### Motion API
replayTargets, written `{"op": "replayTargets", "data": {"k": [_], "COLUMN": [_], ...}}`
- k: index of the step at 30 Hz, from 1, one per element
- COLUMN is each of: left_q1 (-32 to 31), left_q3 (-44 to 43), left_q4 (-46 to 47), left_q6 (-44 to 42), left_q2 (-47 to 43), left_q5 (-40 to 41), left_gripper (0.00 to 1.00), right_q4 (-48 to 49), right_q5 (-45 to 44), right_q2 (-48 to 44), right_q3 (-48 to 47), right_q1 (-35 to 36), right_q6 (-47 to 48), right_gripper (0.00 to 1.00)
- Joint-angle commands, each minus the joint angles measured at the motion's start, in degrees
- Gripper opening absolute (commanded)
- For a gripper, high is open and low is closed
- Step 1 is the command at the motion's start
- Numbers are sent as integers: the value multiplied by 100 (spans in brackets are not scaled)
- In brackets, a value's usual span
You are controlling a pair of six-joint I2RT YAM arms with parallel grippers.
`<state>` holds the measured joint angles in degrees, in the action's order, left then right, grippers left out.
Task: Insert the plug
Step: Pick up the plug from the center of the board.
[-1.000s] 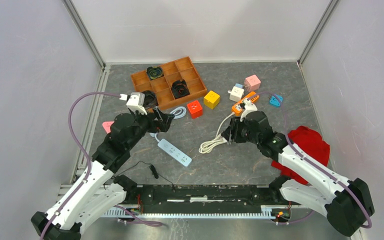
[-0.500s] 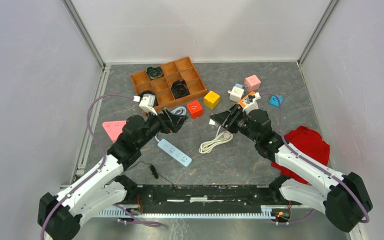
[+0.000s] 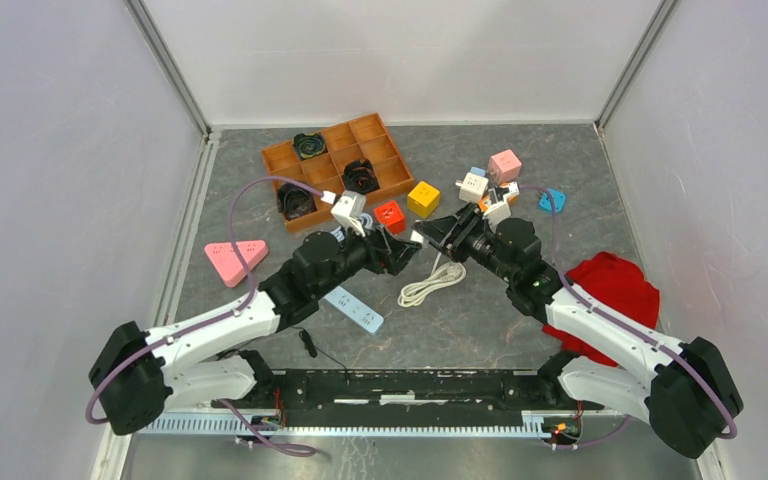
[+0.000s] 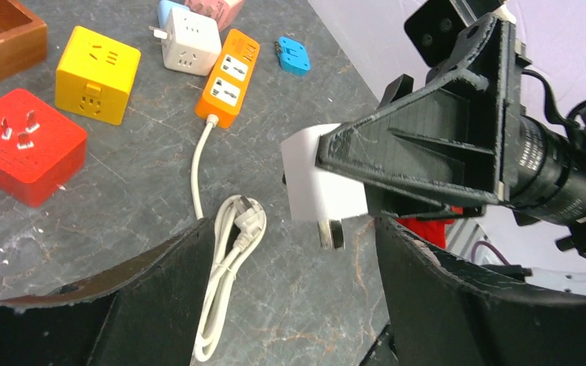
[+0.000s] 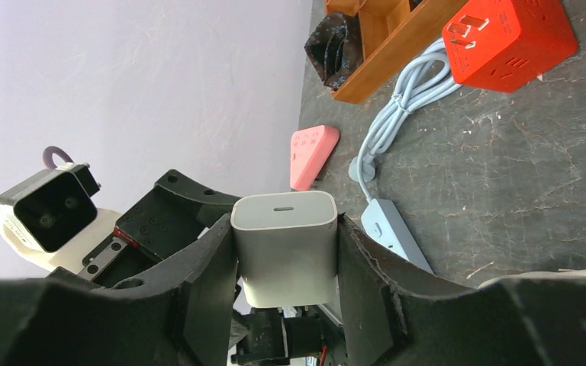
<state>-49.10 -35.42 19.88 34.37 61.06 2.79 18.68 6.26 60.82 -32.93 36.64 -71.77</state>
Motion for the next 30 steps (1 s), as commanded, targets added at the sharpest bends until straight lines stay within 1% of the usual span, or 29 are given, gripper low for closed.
{"op": "replayTargets", "data": {"k": [1, 5, 7, 9, 11, 12, 13, 14, 16, 17, 19, 21, 22, 24, 27, 30], "left_q1": [-253, -401, -439, -450, -451, -451, -451, -451, -451, -451, -451, -450, -451, -451, -451, -452], "left_q3": [-516, -802, -847, -868, -873, -871, -870, -859, -740, -676, -556, -488, -455, -370, -212, -189], "left_q4": [462, 437, 538, 590, 600, 604, 597, 584, 622, 630, 612, 470, 386, 234, 107, -154], "left_q6": [-562, -721, -801, -893, -971, -1026, -1057, -1104, -1373, -1536, -1721, -1859, -1940, -2151, -2466, -2891], "left_q2": [413, 748, 843, 908, 933, 934, 923, 900, 797, 714, 536, 337, 190, -12, -372, -603], "left_q5": [610, 802, 841, 845, 804, 750, 698, 638, 356, 29, -241, -441, -480, -582, -768, -1161], "left_gripper": [82, 80, 77, 71, 63, 57, 54, 52, 51, 50, 46, 37, 32, 27, 20, 13], "right_q4": [336, 475, 515, 534, 553, 545, 541, 562, 679, 765, 952, 822, 701, 493, 69, -367], "right_q5": [55, 159, 223, 315, 465, 582, 682, 822, 1112, 1304, 1760, 2133, 2257, 2389, 2436, 2562], "right_q2": [25, 82, 111, 134, 177, 203, 239, 267, 324, 347, 402, 430, 408, 323, 168, 76], "right_q3": [-188, -97, -66, -41, -59, -86, -99, -113, -111, -109, -141, -241, -271, -306, -399, -565], "right_q1": [55, 70, 76, 72, 81, 81, 79, 75, 76, 69, 61, 28, 6, 5, -9, -96], "right_q6": [-5, -56, -48, 15, 214, 325, 394, 453, 601, 770, 1212, 1605, 1764, 2064, 2489, 2755], "right_gripper": [33, 33, 33, 33, 33, 34, 34, 34, 34, 35, 37, 38, 39, 42, 52, 59]}}
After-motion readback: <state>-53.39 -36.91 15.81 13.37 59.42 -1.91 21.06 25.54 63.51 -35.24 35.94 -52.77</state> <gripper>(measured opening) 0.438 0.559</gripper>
